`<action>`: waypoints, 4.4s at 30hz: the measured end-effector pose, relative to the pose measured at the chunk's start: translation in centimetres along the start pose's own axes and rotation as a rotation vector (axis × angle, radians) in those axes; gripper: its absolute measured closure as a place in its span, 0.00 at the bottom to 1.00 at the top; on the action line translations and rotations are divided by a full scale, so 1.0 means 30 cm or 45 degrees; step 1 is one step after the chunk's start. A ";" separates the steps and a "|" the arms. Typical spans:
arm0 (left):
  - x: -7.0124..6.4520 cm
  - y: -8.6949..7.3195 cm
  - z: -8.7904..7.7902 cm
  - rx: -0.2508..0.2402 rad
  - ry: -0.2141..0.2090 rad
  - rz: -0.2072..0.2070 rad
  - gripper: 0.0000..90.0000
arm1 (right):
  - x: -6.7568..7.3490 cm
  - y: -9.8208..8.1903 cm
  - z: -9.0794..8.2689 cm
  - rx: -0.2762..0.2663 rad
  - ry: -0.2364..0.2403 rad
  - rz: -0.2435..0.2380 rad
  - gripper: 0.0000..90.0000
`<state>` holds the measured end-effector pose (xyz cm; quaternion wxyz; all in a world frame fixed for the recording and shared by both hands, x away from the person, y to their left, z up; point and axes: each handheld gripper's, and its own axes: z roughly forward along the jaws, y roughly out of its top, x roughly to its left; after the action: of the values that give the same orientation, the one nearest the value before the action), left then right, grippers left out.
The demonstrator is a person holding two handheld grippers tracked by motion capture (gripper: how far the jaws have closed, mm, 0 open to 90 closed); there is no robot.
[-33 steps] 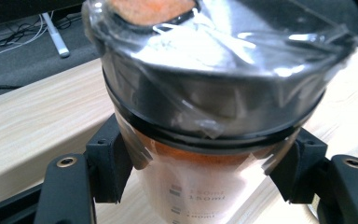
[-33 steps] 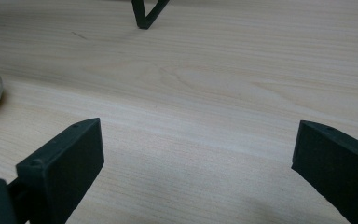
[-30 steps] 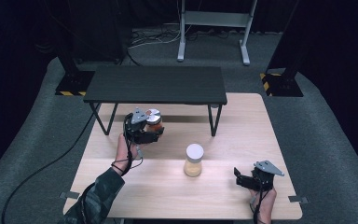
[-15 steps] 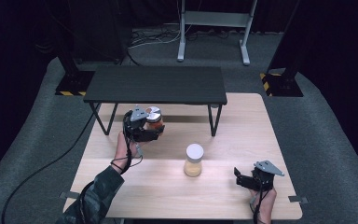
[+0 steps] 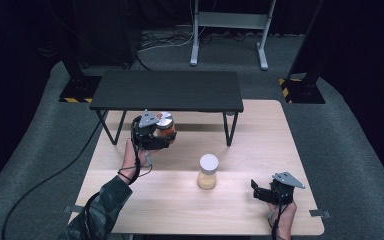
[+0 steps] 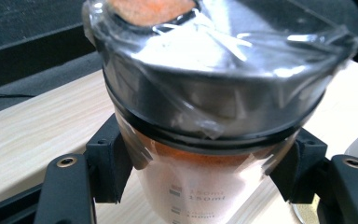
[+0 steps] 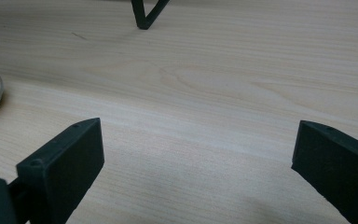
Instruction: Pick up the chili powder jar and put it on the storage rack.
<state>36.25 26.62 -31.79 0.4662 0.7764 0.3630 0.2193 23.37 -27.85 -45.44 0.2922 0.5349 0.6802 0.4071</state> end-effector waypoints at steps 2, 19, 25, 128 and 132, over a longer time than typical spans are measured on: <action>0.001 0.006 -0.004 -0.004 -0.002 0.002 0.35 | 0.000 0.000 0.000 0.001 0.000 -0.001 0.01; 0.017 0.056 -0.024 -0.009 -0.018 0.009 0.35 | -0.004 0.005 0.003 0.010 0.007 0.002 0.01; 0.025 0.072 -0.030 -0.014 -0.037 0.002 0.35 | -0.003 0.003 0.001 0.005 0.005 0.003 0.01; 0.099 0.406 0.051 -0.009 -0.028 -0.014 0.35 | -0.006 0.006 0.004 0.011 0.014 -0.004 0.01; 0.093 0.410 0.071 0.007 -0.020 -0.008 0.35 | -0.007 0.004 0.003 0.007 0.016 -0.002 0.01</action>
<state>43.91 23.83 -21.92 0.4674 0.7782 0.3626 0.2107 23.58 -28.02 -45.39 0.2867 0.5327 0.6837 0.4082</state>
